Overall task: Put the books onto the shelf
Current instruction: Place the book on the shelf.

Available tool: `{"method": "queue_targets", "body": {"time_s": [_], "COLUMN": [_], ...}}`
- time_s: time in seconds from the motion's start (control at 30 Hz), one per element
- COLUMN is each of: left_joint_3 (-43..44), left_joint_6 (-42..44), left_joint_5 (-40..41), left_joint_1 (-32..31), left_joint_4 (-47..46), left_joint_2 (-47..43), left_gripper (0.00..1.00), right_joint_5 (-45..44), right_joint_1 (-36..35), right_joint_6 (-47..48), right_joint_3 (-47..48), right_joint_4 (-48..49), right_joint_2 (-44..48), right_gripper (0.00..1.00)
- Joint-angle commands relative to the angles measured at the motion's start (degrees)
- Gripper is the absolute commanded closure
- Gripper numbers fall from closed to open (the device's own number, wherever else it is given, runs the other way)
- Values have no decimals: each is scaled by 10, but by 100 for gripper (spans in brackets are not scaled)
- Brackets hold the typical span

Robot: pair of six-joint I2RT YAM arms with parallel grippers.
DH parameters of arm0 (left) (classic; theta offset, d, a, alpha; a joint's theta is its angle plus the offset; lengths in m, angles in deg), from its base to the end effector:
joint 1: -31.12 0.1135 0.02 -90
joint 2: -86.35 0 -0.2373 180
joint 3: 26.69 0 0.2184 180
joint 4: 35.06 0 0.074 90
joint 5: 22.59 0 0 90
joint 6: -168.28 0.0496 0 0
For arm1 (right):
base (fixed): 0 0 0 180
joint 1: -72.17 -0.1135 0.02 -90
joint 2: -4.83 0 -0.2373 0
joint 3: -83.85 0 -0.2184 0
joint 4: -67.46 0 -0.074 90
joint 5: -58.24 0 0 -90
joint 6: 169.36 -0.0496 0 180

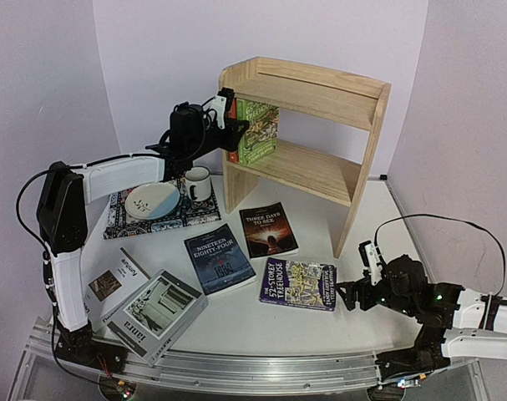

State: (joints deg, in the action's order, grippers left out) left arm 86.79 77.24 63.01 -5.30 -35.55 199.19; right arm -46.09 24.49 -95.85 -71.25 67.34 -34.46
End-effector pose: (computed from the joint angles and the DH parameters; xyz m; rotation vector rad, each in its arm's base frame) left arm 0.3630 -0.2726 0.3371 0.5386 1.4851 -0.5744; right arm 0.1209 0.1145 0.1789 -0.3229 1.8242 0.5618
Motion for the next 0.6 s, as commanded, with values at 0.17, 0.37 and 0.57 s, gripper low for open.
{"method": "queue_targets", "body": {"time_s": [0.17, 0.37, 0.57], "left_joint_3": [18, 10, 5], "left_joint_6": [10, 26, 26], "left_joint_5": [25, 27, 29], "left_joint_1": [6, 6, 6], "left_joint_4": [-63, -63, -63], "left_joint_2": [-40, -46, -51], "left_gripper": [79, 73, 72], "right_joint_5": [-2, -2, -2], "right_joint_1": [-2, -2, -2], "right_joint_6": [3, 3, 3], "right_joint_3": [13, 13, 14], "right_joint_4": [7, 7, 7], "right_joint_2": [7, 5, 4], "right_gripper": [2, 2, 2]}}
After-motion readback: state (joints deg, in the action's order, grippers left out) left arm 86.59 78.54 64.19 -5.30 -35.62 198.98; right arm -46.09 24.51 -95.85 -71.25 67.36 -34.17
